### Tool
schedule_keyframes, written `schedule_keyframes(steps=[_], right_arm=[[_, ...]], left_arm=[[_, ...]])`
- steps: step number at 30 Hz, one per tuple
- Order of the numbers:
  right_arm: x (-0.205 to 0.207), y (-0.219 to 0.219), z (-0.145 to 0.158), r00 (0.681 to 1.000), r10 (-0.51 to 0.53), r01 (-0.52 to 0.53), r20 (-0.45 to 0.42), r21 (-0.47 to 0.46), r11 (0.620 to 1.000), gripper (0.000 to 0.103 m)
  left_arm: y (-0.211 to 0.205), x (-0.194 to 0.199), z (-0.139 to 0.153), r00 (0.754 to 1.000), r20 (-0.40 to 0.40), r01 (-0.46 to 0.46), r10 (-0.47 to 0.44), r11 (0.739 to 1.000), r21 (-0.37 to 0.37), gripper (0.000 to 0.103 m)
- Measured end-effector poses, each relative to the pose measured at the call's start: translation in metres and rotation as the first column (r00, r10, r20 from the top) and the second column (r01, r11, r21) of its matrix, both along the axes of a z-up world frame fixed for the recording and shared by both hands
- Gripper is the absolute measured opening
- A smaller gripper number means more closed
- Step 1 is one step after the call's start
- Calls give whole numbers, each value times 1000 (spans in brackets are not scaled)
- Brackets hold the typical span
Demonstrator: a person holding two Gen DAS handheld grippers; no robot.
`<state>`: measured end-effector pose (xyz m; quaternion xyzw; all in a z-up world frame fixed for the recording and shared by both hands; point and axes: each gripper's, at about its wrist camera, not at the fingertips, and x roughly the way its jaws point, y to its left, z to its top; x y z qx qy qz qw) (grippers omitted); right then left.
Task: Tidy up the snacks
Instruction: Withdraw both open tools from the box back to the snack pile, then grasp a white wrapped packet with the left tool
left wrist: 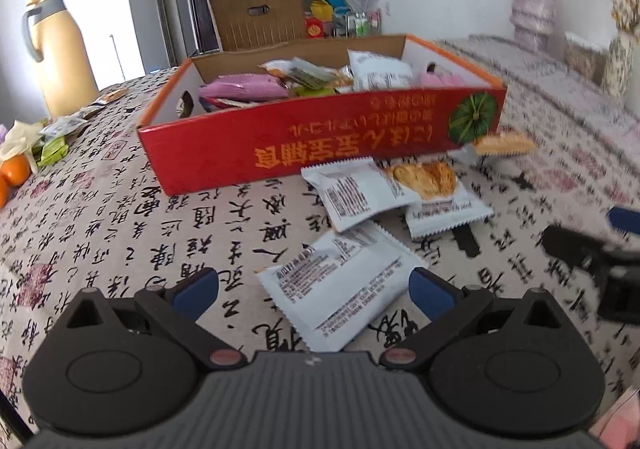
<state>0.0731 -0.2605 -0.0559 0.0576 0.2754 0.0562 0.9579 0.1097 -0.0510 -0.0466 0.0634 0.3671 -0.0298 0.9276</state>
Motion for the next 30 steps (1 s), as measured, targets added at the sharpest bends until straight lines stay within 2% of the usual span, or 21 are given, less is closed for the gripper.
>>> schedule_keyframes(steps=[3, 11, 15, 19, 21, 30], right_arm=[[1, -6, -2, 1000, -15, 15, -4, 5, 1000, 103], [5, -9, -7, 999, -29, 29, -18, 6, 1000, 103], [6, -8, -9, 999, -26, 26, -25, 3, 1000, 103], [6, -6, -9, 999, -26, 26, -26, 0, 1000, 103], [5, -6, -9, 999, -27, 27, -26, -3, 1000, 103], [3, -5, -8, 999, -33, 32, -27, -10, 999, 103]], left_arm=[[-4, 6, -5, 1000, -17, 17, -17, 1000, 14, 103], [-5, 12, -7, 999, -26, 24, -24, 1000, -18, 102], [-4, 10, -5, 998, -31, 53, -55, 997, -60, 88], [-2, 10, -4, 998, -27, 59, -61, 995, -77, 81], [-1, 8, -4, 998, -24, 63, -65, 995, -82, 75], [1, 1, -1, 997, -6, 74, -75, 992, -97, 63]])
